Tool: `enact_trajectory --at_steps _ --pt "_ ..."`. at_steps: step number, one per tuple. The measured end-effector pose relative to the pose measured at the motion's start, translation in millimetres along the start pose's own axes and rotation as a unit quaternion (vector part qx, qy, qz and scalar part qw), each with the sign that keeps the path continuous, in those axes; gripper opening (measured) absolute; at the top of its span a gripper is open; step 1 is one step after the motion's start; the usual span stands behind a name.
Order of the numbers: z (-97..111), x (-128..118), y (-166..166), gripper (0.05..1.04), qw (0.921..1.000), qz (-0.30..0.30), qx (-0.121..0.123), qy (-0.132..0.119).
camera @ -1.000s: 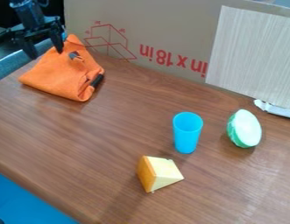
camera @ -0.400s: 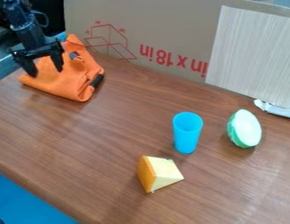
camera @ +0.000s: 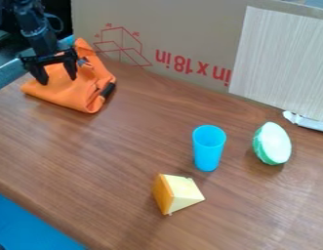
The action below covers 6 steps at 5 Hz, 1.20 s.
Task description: Move the cloth to the bottom edge of the table
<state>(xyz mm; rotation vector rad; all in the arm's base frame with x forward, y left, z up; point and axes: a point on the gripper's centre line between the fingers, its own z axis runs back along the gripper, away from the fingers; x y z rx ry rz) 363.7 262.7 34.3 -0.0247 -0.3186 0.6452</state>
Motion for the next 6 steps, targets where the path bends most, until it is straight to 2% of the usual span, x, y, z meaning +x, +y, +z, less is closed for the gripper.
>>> enact_trajectory --at_steps 1,3,5,6 --pt "-10.9 -6.0 -2.2 1.001 0.9989 0.002 0.042 0.019" --pt "-8.8 -41.5 -6.1 1.001 0.9958 -0.024 0.076 0.045" --pt "7.0 -83.7 -7.5 1.001 0.9952 -0.043 0.046 0.075" --pt "21.0 -98.7 -3.4 1.001 0.9958 -0.044 0.026 0.076"
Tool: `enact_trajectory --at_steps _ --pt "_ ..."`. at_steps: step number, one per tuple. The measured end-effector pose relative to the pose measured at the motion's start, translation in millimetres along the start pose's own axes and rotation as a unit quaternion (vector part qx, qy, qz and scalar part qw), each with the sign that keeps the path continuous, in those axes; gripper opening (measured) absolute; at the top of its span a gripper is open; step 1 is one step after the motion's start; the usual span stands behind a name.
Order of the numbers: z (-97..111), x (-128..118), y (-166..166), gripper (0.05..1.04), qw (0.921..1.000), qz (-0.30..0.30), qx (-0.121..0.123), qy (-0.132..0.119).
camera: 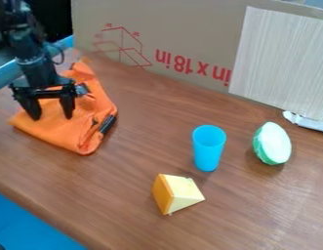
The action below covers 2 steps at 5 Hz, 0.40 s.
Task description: Move the cloth to the bottom edge of the table
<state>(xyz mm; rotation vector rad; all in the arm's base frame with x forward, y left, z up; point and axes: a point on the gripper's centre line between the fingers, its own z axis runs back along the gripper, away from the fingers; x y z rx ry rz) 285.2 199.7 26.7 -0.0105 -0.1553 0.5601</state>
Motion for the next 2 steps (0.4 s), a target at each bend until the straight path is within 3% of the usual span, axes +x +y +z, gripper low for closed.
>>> enact_trajectory --at_steps 2 --pt "8.2 -19.8 -1.1 1.001 0.9996 0.011 -0.026 0.005"
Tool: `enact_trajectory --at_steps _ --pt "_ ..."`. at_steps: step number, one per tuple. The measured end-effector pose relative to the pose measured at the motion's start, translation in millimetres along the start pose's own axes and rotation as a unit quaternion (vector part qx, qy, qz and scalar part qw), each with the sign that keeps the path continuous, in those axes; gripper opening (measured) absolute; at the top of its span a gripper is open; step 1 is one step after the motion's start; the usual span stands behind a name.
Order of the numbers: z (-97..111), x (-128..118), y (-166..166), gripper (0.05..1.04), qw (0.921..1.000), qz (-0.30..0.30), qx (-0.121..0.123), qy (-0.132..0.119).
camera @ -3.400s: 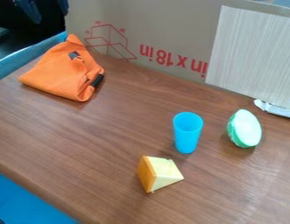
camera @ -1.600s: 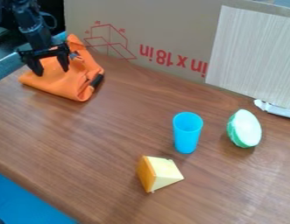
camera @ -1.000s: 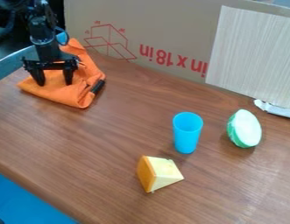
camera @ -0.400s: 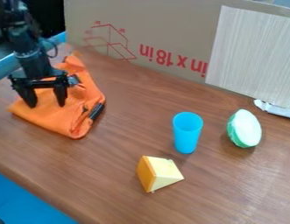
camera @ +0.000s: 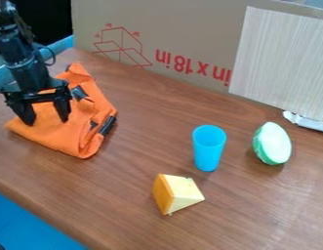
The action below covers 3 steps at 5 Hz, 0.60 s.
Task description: Move the cloth to the bottom edge of the table
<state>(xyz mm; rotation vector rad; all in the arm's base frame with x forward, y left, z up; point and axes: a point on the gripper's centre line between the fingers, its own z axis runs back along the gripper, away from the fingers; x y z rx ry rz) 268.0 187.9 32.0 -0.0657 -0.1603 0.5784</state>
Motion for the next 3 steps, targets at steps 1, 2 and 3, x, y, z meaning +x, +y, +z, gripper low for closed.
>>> enact_trajectory --at_steps 1,2,3 --pt "12.9 -3.2 -7.4 1.001 0.9994 0.027 -0.017 0.01" --pt "41.6 8.7 -13.9 1.001 0.9986 0.043 -0.029 -0.008" --pt "69.4 18.9 -11.5 1.001 0.9982 0.061 -0.003 0.003"
